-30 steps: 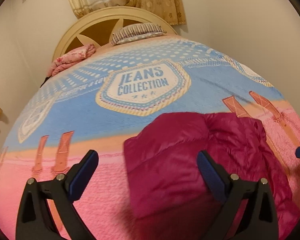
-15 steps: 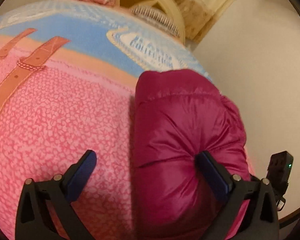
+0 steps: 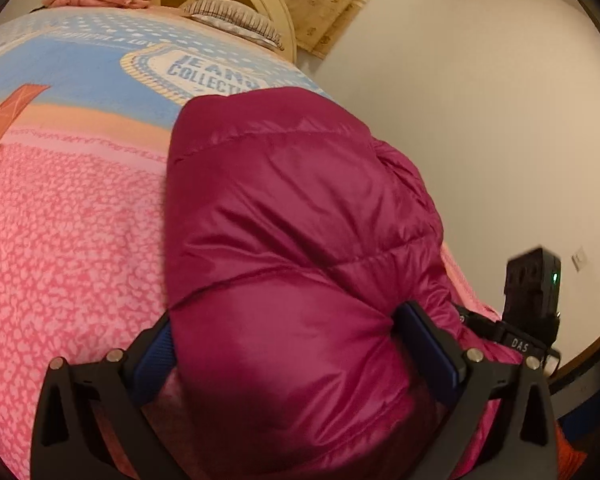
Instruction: Fold large clothes
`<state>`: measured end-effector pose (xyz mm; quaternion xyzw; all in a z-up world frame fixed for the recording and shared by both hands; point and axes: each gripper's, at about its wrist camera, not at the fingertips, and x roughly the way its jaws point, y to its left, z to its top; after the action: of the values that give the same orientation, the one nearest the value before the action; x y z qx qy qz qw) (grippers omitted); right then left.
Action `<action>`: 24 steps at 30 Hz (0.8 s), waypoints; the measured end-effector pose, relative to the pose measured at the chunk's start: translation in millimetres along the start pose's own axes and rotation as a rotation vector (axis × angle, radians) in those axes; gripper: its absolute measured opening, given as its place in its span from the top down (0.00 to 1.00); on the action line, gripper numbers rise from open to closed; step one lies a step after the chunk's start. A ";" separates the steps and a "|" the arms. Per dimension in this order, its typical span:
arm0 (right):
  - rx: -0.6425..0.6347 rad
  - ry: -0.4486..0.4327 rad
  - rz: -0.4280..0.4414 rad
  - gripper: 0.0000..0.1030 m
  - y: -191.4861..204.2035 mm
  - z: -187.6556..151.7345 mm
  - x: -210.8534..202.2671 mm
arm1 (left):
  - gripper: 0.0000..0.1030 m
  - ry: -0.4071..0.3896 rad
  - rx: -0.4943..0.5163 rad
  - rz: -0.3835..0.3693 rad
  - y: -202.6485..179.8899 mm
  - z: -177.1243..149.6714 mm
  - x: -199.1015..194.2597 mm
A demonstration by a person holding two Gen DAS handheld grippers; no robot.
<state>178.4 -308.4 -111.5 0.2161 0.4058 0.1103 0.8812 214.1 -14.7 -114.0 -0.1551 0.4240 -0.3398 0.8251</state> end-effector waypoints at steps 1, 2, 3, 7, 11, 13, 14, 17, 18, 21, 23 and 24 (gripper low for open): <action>-0.007 0.016 0.011 0.36 3.9 0.4 1.9 | 0.03 -0.004 -0.003 -0.003 2.0 -1.2 -3.4; -0.002 0.034 0.039 0.53 7.5 0.6 3.3 | 0.06 -0.009 -0.012 -0.004 2.2 -1.4 -4.2; 0.024 0.049 0.076 0.62 9.7 -1.0 3.7 | 0.08 -0.014 -0.017 -0.001 1.1 -3.5 -5.9; -0.028 0.031 0.008 0.74 31.4 -10.6 -11.0 | 0.18 -0.019 0.033 0.022 -19.1 -12.9 -21.0; -0.014 -0.023 0.022 0.76 43.4 -25.2 -56.9 | 0.19 -0.014 0.114 -0.050 -59.6 -13.8 -38.0; 0.009 -0.069 0.003 0.77 43.2 -33.5 -92.9 | 0.19 -0.017 0.177 -0.084 -88.9 -15.0 -46.4; 0.023 -0.097 -0.003 0.77 42.1 -36.6 -113.1 | 0.19 -0.023 0.210 -0.105 -106.2 -15.3 -50.7; 0.044 -0.177 -0.035 0.77 35.8 -43.6 -178.0 | 0.19 -0.022 0.273 -0.189 -151.7 -15.2 -57.6; 0.037 -0.207 -0.059 0.77 34.4 -46.6 -205.3 | 0.19 -0.009 0.295 -0.223 -173.1 -15.5 -56.2; 0.019 -0.263 -0.144 0.77 26.5 -56.7 -268.8 | 0.19 0.039 0.332 -0.290 -222.3 -19.1 -40.2; 0.035 -0.295 -0.198 0.77 10.6 -64.2 -301.8 | 0.19 0.065 0.357 -0.309 -249.6 -23.0 -21.8; 0.042 -0.309 -0.230 0.77 0.7 -68.4 -312.9 | 0.19 0.084 0.367 -0.313 -263.4 -25.6 -9.7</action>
<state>-76.0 -403.5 58.1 0.2009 0.2901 -0.0340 0.9351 76.5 -197.0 19.9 -0.0521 0.3598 -0.5408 0.7585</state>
